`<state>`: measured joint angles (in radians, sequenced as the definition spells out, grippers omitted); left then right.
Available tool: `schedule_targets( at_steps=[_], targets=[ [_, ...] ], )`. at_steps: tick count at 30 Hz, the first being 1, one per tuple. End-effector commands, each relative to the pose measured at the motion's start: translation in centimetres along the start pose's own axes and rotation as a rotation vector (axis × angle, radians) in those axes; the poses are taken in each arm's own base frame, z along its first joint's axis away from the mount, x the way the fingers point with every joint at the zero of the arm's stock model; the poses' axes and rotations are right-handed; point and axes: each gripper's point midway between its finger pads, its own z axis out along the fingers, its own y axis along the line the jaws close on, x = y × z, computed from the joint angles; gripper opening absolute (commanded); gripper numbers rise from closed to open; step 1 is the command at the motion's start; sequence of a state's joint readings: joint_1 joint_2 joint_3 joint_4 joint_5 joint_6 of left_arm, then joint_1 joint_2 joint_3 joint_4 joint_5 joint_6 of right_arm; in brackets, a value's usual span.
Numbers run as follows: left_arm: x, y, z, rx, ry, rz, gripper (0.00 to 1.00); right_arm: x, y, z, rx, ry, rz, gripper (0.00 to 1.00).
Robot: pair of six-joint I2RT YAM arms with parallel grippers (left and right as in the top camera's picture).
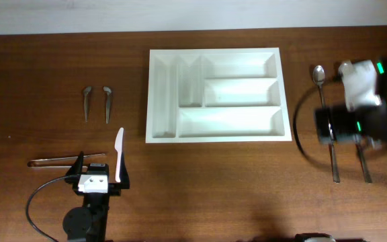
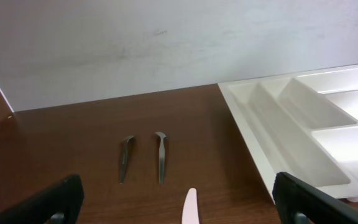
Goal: Pack container
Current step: 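Move the right gripper over the left silver fork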
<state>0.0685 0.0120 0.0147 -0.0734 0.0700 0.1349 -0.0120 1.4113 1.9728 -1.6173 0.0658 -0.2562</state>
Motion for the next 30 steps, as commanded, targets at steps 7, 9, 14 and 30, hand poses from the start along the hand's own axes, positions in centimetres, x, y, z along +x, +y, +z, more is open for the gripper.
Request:
schedule_targets(
  at_steps=[7, 9, 14, 30],
  targets=[
    [0.2, 0.0, 0.0, -0.002, 0.001, 0.010, 0.99, 1.1, -4.7, 8.1, 0.045, 0.344, -0.008, 0.99],
    [0.2, 0.0, 0.0, -0.002, 0.001, 0.010, 0.99, 1.9, -6.2, 8.8, 0.050, 0.374, 0.046, 0.98],
    [0.2, 0.0, 0.0, -0.002, 0.001, 0.010, 0.99, 4.1, -10.6, 9.4, 0.069, 0.390, 0.206, 0.99],
    [0.2, 0.0, 0.0, -0.002, 0.001, 0.010, 0.99, 7.5, -12.2, 15.6, -0.109, 0.398, 0.350, 0.99]
  ],
)
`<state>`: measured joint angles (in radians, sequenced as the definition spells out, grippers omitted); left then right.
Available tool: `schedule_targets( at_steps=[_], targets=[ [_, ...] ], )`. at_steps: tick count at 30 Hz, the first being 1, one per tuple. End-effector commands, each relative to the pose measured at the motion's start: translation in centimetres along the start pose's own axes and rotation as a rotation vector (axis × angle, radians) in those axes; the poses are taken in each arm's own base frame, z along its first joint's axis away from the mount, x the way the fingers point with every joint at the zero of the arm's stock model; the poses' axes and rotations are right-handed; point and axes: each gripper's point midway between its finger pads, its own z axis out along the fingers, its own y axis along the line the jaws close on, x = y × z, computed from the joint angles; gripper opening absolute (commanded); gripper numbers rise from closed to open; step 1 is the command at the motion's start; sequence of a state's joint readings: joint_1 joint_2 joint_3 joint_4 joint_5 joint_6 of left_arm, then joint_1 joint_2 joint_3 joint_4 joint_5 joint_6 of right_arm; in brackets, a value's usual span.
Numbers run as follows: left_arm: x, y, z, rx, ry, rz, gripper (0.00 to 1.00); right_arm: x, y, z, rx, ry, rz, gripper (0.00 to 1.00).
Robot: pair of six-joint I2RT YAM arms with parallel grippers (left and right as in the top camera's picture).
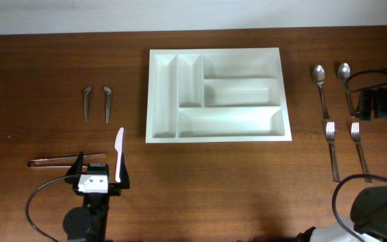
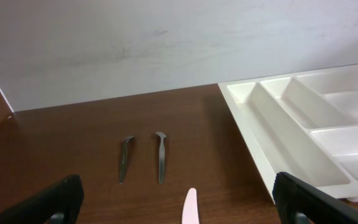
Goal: Pack container
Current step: 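Move the right gripper over the left silver fork, then lower the right gripper and grasp the left fork, lift it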
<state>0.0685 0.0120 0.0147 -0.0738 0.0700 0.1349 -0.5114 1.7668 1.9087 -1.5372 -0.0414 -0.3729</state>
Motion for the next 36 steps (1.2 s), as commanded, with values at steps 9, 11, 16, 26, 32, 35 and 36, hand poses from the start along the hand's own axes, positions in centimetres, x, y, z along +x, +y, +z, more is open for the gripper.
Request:
schedule_targets(
  at_steps=[9, 11, 16, 26, 32, 35, 36],
  targets=[
    [0.2, 0.0, 0.0, -0.002, 0.001, 0.010, 0.99, 1.0, -1.7, 10.8, -0.016, 0.240, -0.013, 0.99],
    [0.2, 0.0, 0.0, -0.002, 0.001, 0.010, 0.99, 1.0, -2.0, 12.0, -0.009, 0.264, -0.014, 0.99],
    [0.2, 0.0, 0.0, -0.002, 0.001, 0.010, 0.99, 0.6, -2.4, 14.6, -0.009, 0.289, -0.012, 0.99],
    [0.2, 0.0, 0.0, -0.002, 0.001, 0.010, 0.99, -0.1, -1.7, 17.0, -0.022, 0.287, -0.119, 0.99],
    [0.2, 0.0, 0.0, -0.002, 0.001, 0.010, 0.99, 1.8, 0.4, 19.2, -0.050, 0.341, -0.159, 0.99],
    [0.2, 0.0, 0.0, -0.002, 0.001, 0.010, 0.99, 3.1, 1.5, 20.5, -0.057, 0.379, -0.166, 0.99],
    [0.2, 0.0, 0.0, -0.002, 0.001, 0.010, 0.99, 3.7, 1.9, 20.9, -0.061, 0.392, -0.168, 0.99]
  ],
)
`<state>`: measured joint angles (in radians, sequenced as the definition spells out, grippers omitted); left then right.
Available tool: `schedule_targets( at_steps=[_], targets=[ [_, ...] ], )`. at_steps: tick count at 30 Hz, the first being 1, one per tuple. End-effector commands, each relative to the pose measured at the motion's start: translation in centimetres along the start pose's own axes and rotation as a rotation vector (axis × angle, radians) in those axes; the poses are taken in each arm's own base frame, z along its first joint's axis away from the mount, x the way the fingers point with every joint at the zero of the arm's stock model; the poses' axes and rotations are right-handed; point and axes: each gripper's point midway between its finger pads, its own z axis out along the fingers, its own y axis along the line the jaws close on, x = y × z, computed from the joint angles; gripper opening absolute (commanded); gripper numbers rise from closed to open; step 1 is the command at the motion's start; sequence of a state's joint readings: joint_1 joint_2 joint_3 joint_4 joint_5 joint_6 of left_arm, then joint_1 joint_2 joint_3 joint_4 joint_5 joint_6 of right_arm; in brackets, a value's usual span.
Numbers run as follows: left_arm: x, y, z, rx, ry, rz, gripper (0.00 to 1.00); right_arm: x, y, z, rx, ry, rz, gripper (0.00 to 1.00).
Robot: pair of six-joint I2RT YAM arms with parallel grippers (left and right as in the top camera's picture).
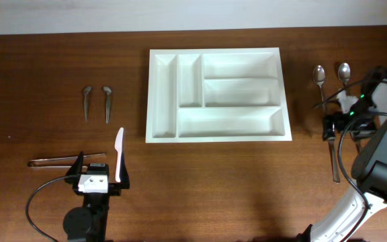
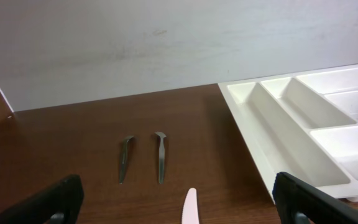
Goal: Pack container
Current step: 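Lower the right gripper and grasp the left fork, lift it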
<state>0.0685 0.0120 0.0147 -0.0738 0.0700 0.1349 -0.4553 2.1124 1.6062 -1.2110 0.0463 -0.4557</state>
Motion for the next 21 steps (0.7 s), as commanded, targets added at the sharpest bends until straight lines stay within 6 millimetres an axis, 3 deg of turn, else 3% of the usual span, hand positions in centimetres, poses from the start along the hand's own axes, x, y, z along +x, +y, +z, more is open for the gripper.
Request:
schedule_targets(
  at_steps=[1, 7, 21],
  targets=[
    [0.2, 0.0, 0.0, -0.002, 0.001, 0.010, 0.99, 1.2, 1.9, 2.6, -0.008, 0.074, -0.027, 0.99],
    [0.2, 0.0, 0.0, -0.002, 0.000, 0.010, 0.99, 1.9, 3.1, 4.6, -0.012, 0.093, -0.039, 0.99],
    [0.2, 0.0, 0.0, -0.002, 0.001, 0.010, 0.99, 1.7, 1.7, 4.9, -0.012, 0.061, 0.020, 0.99]
  ],
)
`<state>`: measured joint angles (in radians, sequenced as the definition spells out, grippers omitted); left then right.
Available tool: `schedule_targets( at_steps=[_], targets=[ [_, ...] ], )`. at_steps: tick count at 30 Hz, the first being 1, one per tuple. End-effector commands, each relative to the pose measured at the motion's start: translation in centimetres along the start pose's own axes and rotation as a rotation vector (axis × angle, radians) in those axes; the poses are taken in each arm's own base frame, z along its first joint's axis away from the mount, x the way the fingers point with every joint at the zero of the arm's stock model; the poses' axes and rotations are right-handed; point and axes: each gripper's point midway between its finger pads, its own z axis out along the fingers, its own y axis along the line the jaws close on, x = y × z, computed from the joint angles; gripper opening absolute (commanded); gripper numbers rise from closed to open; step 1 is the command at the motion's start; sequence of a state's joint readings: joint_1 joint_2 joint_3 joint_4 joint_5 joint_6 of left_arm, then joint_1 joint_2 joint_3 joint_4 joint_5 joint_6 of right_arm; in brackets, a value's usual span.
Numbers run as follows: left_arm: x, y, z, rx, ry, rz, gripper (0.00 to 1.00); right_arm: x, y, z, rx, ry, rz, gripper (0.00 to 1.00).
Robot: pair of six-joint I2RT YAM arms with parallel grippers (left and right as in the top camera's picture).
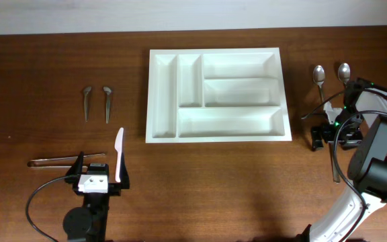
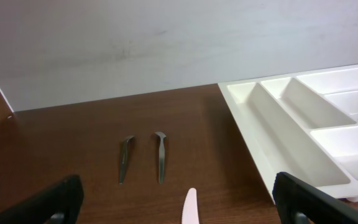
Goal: Pack container
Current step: 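Lower the right gripper and grasp the left fork, lift it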
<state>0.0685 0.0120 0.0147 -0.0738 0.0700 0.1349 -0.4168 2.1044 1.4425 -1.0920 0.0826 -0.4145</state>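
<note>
The white cutlery tray [image 1: 150, 94] lies mid-table with nothing in its compartments; its left end shows in the left wrist view [image 2: 253, 124]. Two spoons [image 1: 320, 75] lie to its right. My right gripper [image 1: 322, 133] hangs low over the fork heads just below them. One fork handle [image 1: 334, 168] shows; the rest is hidden by the arm. My left gripper [image 1: 101, 168] rests open at the near left. A white plastic knife [image 2: 190, 208] lies between its fingers, untouched.
Two small metal utensils [image 2: 143, 158] lie left of the tray. Metal tongs [image 1: 62, 160] lie by the left gripper. The right arm's body [image 1: 375, 168] and cables cover the table's right edge.
My right gripper has shifted a little to the left and nearer, still over the fork heads. The left arm, knife and tray have not moved.
The right arm was first a blur above the spoons and forks. Then it sat back at the right edge, with both spoons and both forks in plain sight. Later it hung over the fork heads, where it is still. The left arm stayed put throughout.
</note>
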Motion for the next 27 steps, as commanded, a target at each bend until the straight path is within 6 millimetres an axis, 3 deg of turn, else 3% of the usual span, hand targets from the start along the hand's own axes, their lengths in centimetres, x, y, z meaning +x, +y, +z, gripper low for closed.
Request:
schedule_targets(
  at_steps=[1, 7, 8, 10, 15, 20, 27],
  targets=[
    [0.17, 0.00, 0.01, -0.002, 0.001, 0.010, 0.99, 0.31, 0.14, 1.30, -0.035, 0.008, 0.019, 0.99],
    [0.17, 0.00, 0.01, -0.002, 0.001, 0.010, 0.99, 0.01, 0.00, 1.30, -0.029, -0.004, 0.019, 0.96],
    [0.17, 0.00, 0.01, -0.002, 0.001, 0.010, 0.99, 0.02, 0.00, 1.30, -0.030, -0.004, 0.019, 0.93],
    [0.17, 0.00, 0.01, -0.002, 0.001, 0.010, 0.99, 0.05, 0.02, 1.32, -0.030, -0.003, 0.020, 0.75],
    [0.17, 0.00, 0.01, -0.002, 0.001, 0.010, 0.99, 0.21, 0.11, 1.48, -0.032, 0.002, 0.019, 0.72],
    [0.17, 0.00, 0.01, -0.002, 0.001, 0.010, 0.99, 0.20, 0.08, 1.48, -0.032, 0.002, 0.019, 0.43],
    [0.17, 0.00, 0.01, -0.002, 0.001, 0.010, 0.99, 0.20, 0.10, 1.48, -0.032, 0.002, 0.019, 0.30]
  ],
)
